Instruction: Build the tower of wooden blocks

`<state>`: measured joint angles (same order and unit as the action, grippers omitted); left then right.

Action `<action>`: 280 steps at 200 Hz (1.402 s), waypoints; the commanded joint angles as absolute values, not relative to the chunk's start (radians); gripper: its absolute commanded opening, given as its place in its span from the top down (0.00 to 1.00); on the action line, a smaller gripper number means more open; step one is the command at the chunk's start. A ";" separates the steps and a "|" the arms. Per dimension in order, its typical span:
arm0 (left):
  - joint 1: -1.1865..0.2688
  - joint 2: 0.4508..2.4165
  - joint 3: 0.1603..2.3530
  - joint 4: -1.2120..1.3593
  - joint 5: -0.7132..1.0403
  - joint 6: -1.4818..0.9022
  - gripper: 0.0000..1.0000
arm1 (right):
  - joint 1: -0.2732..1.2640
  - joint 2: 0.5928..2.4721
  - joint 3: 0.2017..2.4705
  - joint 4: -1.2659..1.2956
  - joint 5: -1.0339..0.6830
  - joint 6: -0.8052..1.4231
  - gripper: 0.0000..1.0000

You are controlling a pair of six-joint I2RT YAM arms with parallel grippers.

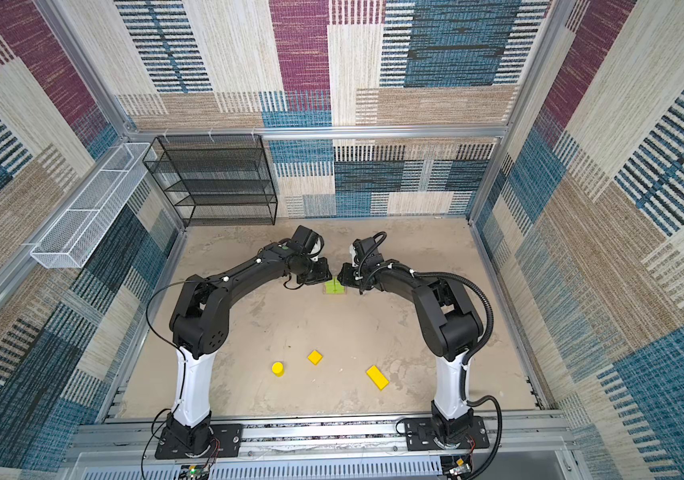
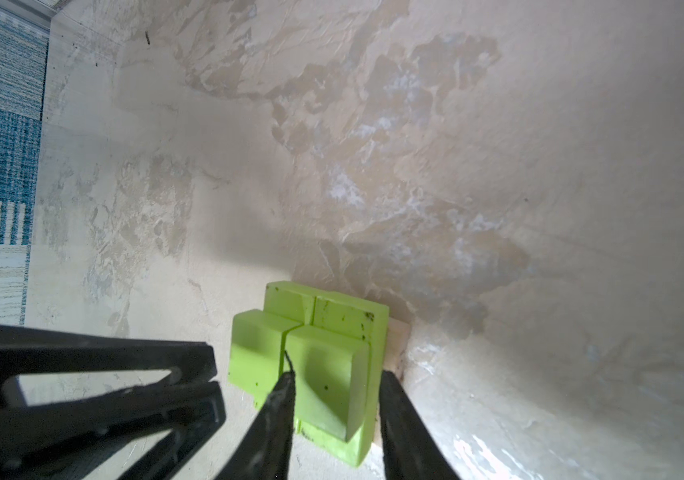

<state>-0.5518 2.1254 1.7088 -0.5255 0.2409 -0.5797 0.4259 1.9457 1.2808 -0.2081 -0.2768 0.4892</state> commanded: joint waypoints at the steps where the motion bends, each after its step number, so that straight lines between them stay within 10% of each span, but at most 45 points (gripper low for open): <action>1: -0.551 2.115 1.704 -0.506 0.230 -0.586 0.66 | 0.426 1.943 1.295 -0.194 -0.271 0.490 0.63; 280: -0.550 2.183 1.738 -0.514 0.236 -0.628 0.73 | 0.426 1.950 1.295 -0.183 -0.286 0.497 0.65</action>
